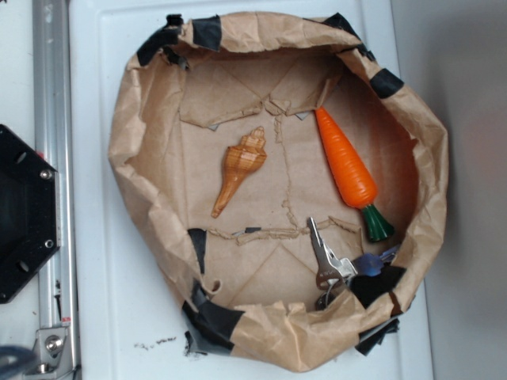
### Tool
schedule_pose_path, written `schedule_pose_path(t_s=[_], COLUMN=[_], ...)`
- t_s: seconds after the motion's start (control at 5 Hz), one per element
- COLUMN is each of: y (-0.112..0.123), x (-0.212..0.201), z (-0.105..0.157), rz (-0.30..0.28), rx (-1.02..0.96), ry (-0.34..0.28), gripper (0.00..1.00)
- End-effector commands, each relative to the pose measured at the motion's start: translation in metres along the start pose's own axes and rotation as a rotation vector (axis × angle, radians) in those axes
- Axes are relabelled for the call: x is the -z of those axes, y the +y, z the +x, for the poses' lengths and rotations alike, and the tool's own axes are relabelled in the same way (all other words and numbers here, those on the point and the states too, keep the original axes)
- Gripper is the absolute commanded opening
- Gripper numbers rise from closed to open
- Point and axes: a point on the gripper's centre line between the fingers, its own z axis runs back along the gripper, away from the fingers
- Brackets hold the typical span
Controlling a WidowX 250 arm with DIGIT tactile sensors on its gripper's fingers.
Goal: Grab the carrot.
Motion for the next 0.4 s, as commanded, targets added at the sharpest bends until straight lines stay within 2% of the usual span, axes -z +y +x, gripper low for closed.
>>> schedule_pose_path(t_s=[0.0,0.2], y=[0.000,0.021], x=[0.000,0.052], z=[0.000,0.045], rz=[0.000,0.141], rx=[0.000,0.101], ry=[0.000,-0.200], gripper=[1.00,1.00])
